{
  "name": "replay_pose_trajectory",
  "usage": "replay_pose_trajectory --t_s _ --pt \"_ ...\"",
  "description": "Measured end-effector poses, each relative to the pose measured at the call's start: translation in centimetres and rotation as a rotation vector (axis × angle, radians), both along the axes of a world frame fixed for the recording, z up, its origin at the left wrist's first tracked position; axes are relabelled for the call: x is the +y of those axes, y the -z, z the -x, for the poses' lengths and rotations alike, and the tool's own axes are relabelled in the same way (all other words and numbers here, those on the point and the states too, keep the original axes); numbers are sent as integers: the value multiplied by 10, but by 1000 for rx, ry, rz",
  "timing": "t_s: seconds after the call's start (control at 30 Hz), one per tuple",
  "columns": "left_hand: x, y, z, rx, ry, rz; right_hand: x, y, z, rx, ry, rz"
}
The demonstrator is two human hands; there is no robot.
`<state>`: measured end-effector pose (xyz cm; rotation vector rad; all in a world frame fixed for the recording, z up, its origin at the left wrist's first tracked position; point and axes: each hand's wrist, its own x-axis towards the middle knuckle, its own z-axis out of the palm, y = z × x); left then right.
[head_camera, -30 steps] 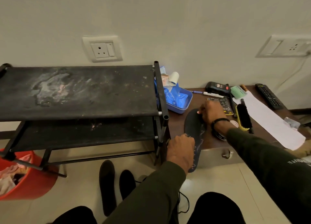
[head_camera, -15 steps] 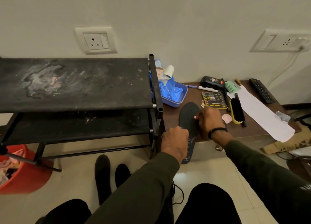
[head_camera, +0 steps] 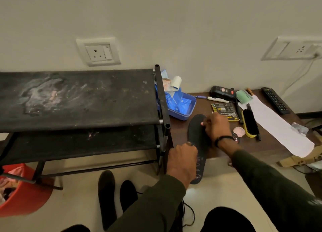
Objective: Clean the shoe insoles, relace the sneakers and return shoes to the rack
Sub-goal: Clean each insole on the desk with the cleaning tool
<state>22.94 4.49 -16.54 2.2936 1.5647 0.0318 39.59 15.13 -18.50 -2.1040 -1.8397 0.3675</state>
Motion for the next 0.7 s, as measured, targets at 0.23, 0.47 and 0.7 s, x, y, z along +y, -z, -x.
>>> replay_pose_trajectory --t_s 0.23,0.47,0.7 --pt "1 7 3 -85 -47 19 -25 5 39 -40 -186 24" --pt "1 10 4 -26 -4 36 49 8 17 27 38 -43" --pt "1 10 6 -96 -72 5 -19 12 39 64 -103 -78"
